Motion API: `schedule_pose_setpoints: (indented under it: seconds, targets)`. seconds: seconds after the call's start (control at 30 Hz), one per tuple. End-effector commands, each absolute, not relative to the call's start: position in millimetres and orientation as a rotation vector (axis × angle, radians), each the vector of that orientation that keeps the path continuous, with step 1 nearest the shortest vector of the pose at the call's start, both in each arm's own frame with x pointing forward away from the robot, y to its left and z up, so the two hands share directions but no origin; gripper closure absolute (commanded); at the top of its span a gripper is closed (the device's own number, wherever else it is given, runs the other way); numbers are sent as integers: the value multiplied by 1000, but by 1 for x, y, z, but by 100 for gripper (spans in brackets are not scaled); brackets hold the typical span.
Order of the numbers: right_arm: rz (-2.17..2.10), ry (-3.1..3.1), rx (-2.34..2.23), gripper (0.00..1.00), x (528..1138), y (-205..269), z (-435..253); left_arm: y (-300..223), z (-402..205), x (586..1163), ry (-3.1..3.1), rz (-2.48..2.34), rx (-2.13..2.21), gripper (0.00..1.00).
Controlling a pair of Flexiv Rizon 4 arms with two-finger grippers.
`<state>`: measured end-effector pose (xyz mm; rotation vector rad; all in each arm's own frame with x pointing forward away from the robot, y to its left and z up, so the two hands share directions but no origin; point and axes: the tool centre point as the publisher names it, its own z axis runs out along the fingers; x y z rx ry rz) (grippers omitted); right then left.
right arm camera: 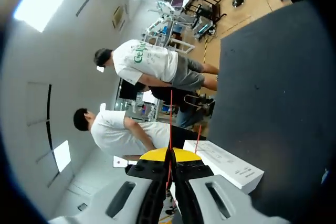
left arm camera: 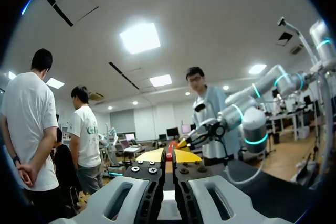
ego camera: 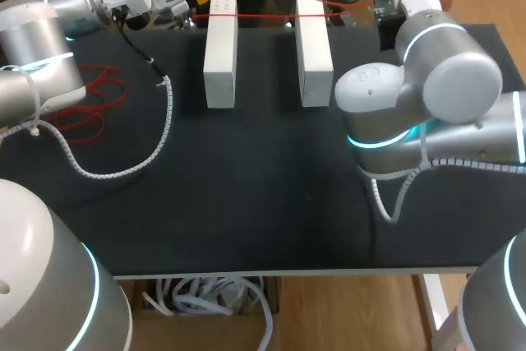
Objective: Grab the tape and strap the tape.
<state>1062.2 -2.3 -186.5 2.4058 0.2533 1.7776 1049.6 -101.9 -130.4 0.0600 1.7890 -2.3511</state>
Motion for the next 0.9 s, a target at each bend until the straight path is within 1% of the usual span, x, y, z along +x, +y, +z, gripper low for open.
schedule_pose_setpoints:
  seconds: [0.03,0.4,0.57,0.63,0.83,0.9]
  targets:
    - [1567,339,2575,100,1061,-13,-168,-102,-130,1048,1787,-2349,59,100]
    - [1567,339,2575,100,1061,-13,-168,-102,-130,1048,1787,-2349,59,100]
    - [1926,343,2065,100,1062,1,-160,-102,-130,1048,1787,-2349,59,100]
    - [2108,371,1769,100,1063,5,-156,-102,-130,1048,1787,-2349,59,100]
    - [2278,491,1448,100,1060,13,-149,-102,-130,1048,1787,-2349,59,100]
    - [2276,522,1455,100,1060,13,-147,-102,-130,1048,1787,-2349,59,100]
